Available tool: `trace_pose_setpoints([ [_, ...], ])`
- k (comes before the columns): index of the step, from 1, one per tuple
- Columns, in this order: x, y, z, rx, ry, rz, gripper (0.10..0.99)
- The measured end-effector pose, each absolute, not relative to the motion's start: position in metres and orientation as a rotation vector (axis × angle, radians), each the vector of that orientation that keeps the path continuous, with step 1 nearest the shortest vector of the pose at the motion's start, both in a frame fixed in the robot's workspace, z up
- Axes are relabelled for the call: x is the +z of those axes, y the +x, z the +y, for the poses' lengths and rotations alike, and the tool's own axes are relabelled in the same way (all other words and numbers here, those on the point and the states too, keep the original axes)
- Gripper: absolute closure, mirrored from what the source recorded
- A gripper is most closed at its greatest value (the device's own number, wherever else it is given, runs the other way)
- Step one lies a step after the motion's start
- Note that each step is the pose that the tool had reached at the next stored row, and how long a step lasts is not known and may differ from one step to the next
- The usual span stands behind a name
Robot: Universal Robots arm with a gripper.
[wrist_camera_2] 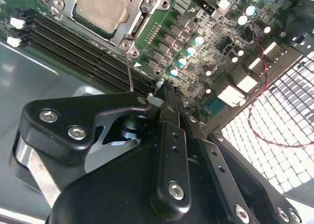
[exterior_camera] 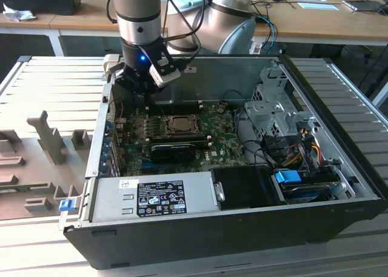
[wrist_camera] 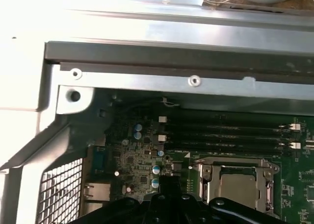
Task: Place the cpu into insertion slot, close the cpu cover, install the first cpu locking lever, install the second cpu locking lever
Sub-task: 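Install the first cpu locking lever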
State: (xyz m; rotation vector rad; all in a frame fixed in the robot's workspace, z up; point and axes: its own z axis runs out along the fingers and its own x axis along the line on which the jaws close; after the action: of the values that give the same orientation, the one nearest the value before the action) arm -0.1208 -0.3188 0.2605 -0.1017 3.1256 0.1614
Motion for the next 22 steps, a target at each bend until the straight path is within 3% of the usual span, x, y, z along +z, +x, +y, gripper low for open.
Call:
trace_pose_setpoints([
  [22,0.26,-0.131,-0.319,0.162,-0.125,3.126,0.984],
])
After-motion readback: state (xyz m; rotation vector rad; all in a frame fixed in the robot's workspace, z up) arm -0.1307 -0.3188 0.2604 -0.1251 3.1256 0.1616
